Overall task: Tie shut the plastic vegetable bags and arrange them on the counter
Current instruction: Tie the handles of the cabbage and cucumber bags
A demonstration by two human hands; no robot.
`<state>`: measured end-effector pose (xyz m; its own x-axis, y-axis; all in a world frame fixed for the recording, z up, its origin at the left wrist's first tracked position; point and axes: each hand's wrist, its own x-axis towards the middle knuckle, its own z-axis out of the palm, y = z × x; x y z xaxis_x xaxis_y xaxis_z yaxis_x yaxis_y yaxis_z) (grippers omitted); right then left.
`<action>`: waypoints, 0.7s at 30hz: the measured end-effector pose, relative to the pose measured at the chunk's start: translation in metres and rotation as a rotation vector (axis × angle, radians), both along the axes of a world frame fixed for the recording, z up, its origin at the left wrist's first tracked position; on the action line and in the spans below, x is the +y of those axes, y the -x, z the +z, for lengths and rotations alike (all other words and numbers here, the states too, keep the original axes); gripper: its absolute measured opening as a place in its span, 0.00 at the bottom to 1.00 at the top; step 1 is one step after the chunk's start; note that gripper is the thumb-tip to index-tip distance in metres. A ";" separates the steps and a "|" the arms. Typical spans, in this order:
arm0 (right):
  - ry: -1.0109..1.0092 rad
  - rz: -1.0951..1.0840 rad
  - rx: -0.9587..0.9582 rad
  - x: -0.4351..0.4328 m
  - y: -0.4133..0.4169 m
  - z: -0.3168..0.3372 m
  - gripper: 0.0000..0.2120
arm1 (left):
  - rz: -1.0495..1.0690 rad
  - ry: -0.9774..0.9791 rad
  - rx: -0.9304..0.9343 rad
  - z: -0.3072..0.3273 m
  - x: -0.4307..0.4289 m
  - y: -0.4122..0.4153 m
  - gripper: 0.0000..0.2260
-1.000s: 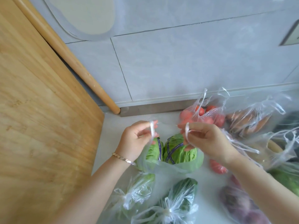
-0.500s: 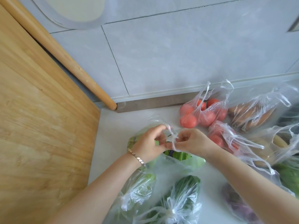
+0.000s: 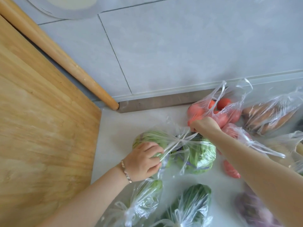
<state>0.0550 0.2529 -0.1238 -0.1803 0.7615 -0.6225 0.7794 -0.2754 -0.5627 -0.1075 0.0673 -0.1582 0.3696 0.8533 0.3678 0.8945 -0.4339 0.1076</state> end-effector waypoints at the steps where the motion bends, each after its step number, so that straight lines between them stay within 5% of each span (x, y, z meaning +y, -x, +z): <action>1: 0.010 0.014 0.026 0.003 0.008 0.000 0.11 | 0.003 0.024 -0.068 0.002 0.002 -0.004 0.12; 4: 0.277 -0.080 0.394 0.011 0.030 0.006 0.10 | 0.169 0.221 -0.619 0.021 0.013 -0.021 0.15; 8: 0.734 -0.072 0.890 0.013 0.031 0.006 0.03 | 0.371 0.462 -1.780 0.043 0.037 -0.038 0.09; 10: 0.787 -0.057 1.038 0.013 0.023 -0.007 0.12 | 0.392 0.411 -2.104 0.044 0.050 -0.038 0.09; 12: 0.769 -0.125 1.100 0.011 0.019 -0.015 0.11 | 0.485 0.389 -2.280 0.038 0.064 -0.038 0.08; 14: 0.671 -0.155 1.056 0.009 0.022 -0.017 0.08 | 0.675 0.395 -2.258 0.028 0.079 -0.037 0.11; 17: 0.372 -0.055 0.828 0.001 0.029 -0.017 0.09 | 0.934 0.478 -1.720 0.015 0.097 -0.037 0.11; 21: -0.025 0.097 0.602 -0.013 0.020 -0.020 0.08 | 0.932 0.618 -1.131 0.006 0.109 -0.031 0.12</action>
